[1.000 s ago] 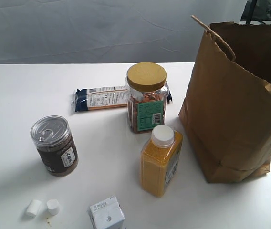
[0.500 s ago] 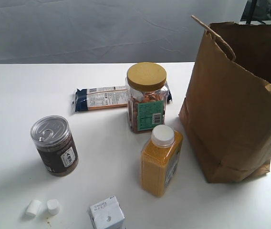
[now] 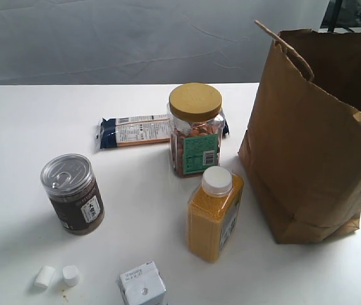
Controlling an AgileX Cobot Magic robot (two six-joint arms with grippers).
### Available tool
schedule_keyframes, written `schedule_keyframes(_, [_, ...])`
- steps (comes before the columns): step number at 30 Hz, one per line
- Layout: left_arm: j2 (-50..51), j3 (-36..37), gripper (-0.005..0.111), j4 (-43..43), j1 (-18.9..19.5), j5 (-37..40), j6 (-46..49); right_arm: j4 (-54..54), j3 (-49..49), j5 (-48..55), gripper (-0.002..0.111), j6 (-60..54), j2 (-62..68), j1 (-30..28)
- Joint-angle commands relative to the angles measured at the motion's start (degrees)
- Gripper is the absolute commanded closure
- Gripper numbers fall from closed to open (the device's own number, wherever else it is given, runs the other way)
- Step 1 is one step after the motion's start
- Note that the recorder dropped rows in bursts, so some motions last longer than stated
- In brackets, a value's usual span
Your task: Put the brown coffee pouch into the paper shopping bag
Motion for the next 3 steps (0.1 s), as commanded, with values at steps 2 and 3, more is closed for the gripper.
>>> schedule_keyframes(2, [-0.2,0.2,0.107,0.2,0.2,-0.2,-0.2,0.4,0.2,0.0,0.108,-0.2,-0.4,-0.4])
schedule_keyframes(3, [-0.2,0.2,0.107,0.2,0.2,-0.2,-0.2,0.4,0.2,0.0,0.108,-0.2,-0.4,-0.4])
